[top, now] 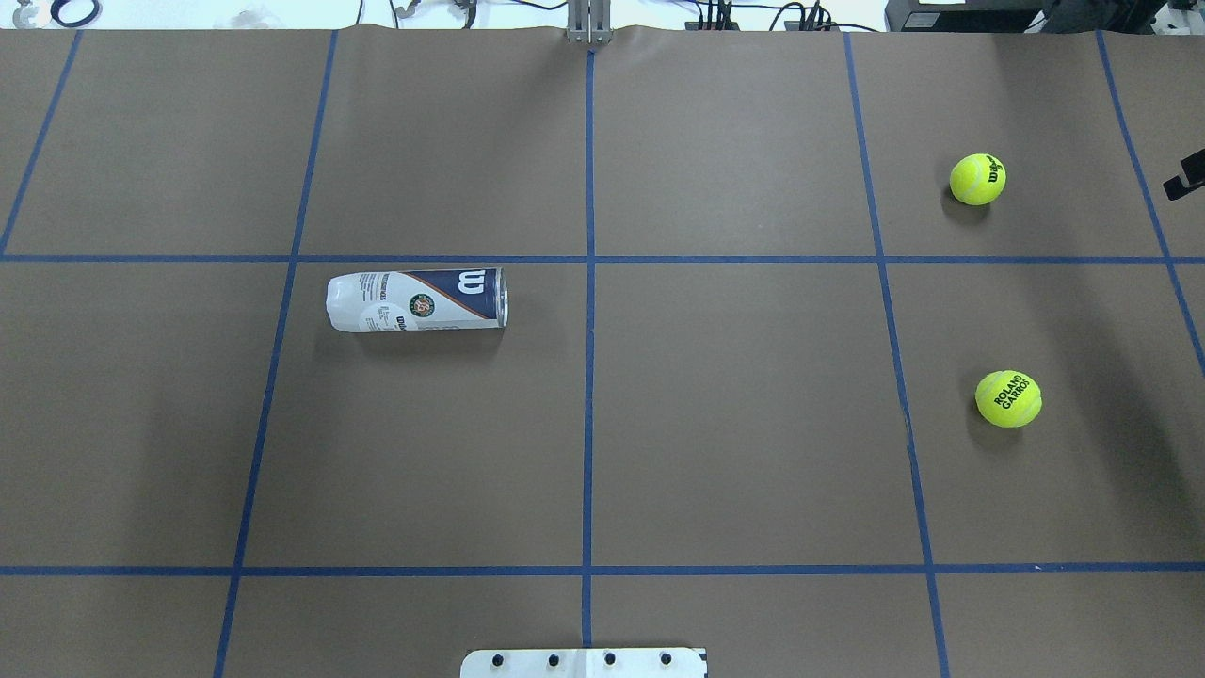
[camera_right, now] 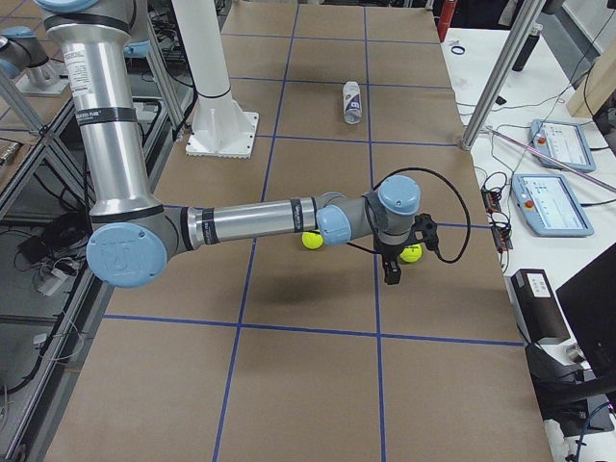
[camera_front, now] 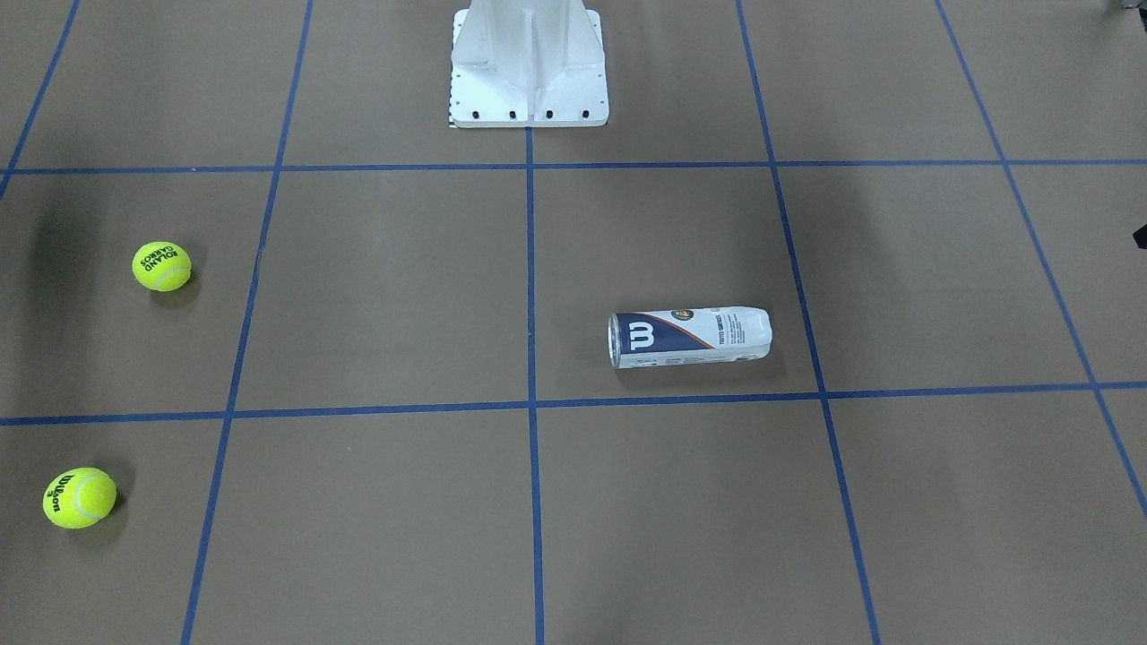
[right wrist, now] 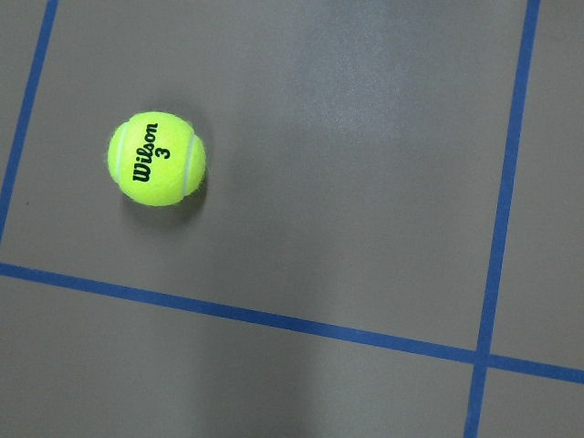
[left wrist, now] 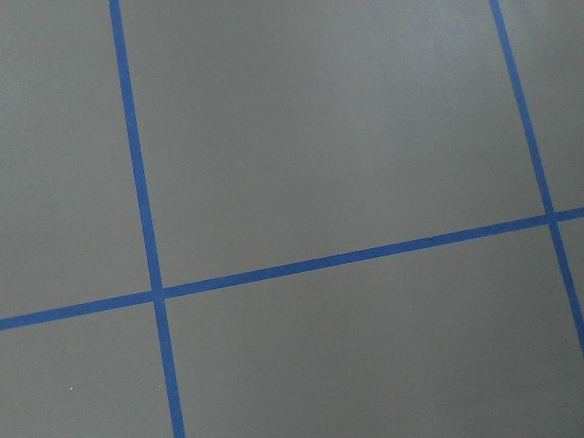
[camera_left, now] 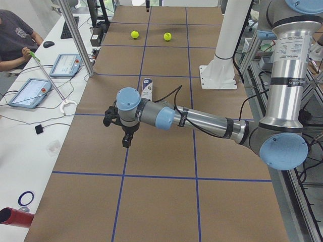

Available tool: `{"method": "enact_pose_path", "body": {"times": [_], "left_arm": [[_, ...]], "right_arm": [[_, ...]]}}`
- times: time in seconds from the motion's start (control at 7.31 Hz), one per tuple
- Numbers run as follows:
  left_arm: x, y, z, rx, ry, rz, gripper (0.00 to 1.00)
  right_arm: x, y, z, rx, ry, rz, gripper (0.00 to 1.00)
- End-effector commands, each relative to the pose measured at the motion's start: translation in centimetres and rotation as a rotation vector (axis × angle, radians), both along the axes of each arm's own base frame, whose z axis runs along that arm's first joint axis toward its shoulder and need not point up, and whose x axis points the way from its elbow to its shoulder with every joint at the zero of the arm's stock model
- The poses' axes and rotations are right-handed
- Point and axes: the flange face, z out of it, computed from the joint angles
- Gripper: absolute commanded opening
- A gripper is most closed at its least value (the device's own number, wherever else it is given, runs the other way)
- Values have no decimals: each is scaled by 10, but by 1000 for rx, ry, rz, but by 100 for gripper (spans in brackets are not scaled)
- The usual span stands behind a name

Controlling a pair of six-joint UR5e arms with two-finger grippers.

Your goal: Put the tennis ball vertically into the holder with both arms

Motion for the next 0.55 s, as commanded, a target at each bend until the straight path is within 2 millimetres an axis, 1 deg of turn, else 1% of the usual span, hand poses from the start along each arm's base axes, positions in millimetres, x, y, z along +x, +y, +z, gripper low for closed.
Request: {"method": "enact_pose_path", "body": {"times": [0.0,0.41], "left_arm": [[0,0,-2,3,-1,0,100],[0,-1,-5,8,-2,-1,100]], "right_arm": [[0,-1,-4,10,0,0,99],[0,-2,-2,9,9,2,99]]}}
